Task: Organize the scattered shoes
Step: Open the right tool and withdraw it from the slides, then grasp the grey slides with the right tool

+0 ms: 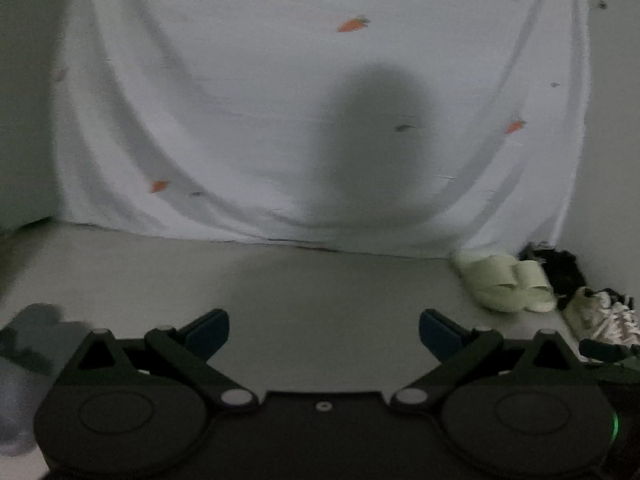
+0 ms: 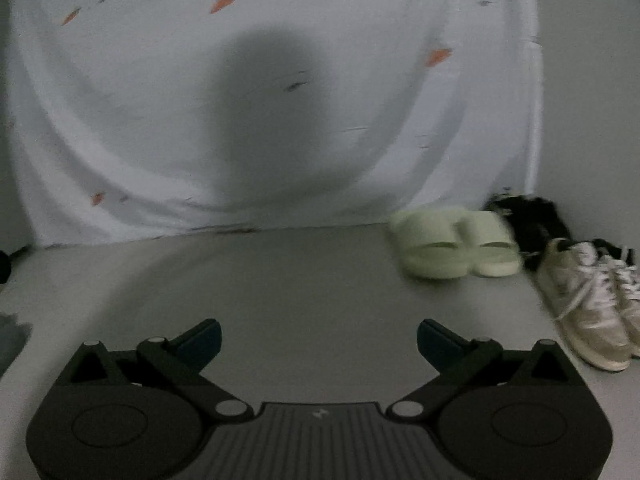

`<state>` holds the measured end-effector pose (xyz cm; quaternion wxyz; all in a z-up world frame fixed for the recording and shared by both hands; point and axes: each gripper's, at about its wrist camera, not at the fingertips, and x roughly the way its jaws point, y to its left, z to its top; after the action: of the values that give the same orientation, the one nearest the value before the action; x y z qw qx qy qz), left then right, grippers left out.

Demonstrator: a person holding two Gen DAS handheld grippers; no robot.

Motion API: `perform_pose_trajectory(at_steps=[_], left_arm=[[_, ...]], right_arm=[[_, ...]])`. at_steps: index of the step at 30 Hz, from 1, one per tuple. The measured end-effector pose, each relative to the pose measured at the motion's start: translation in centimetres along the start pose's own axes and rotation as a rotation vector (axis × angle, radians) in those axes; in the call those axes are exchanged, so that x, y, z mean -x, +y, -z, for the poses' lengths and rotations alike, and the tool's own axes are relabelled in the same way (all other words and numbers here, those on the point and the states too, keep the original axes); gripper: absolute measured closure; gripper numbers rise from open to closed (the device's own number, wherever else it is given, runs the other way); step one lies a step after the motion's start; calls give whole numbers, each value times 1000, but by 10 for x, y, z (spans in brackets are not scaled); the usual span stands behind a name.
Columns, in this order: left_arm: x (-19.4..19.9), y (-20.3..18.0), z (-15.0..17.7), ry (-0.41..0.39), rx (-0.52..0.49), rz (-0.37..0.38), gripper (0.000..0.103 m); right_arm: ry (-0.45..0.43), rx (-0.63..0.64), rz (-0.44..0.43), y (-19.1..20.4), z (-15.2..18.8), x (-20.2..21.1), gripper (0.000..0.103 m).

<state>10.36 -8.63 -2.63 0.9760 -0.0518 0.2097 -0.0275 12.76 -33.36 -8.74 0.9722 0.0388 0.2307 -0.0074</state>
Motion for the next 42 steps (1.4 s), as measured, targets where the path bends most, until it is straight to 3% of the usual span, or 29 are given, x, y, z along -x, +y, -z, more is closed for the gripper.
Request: perform_pose_trajectory(at_steps=[5, 9, 12, 14, 17, 19, 22, 23, 28, 31, 34, 37, 42], left_arm=[[10, 84, 8, -2, 23, 5, 0], [13, 181, -4, 51, -21, 21, 0], [15, 227, -12, 42, -62, 78, 0], [11, 269, -19, 35, -119, 120, 0], [7, 290, -24, 64, -130, 131, 0], [8, 303, -26, 55, -112, 159, 0], [12, 325, -26, 33, -56, 152, 1], [15, 329, -26, 34, -55, 146, 0], [36, 346, -16, 37, -106, 129, 0], [44, 375, -3, 81, -97, 77, 0], [46, 396, 4, 115, -67, 79, 0], [39, 421, 8, 166, -73, 113, 0], [17, 457, 7, 298, -138, 75, 1]], right_arm=[[4, 11, -7, 100, 14, 3, 0], [27, -13, -6, 189, 28, 8, 1], [5, -36, -6, 250, 43, 19, 5], [24, -43, 9, 293, 55, 22, 12], [27, -30, 7, 343, 59, 44, 14], [-35, 41, -6, 366, 63, 62, 14], [-42, 76, -41, 381, 70, 69, 18], [-34, 72, -53, 383, 71, 67, 23], [-9, 75, -118, 420, 97, 77, 27], [11, 78, -165, 444, 106, 79, 34], [21, 66, -194, 473, 115, 80, 41], [40, 74, -166, 507, 123, 71, 43], [58, 16, -145, 553, 136, 59, 43]])
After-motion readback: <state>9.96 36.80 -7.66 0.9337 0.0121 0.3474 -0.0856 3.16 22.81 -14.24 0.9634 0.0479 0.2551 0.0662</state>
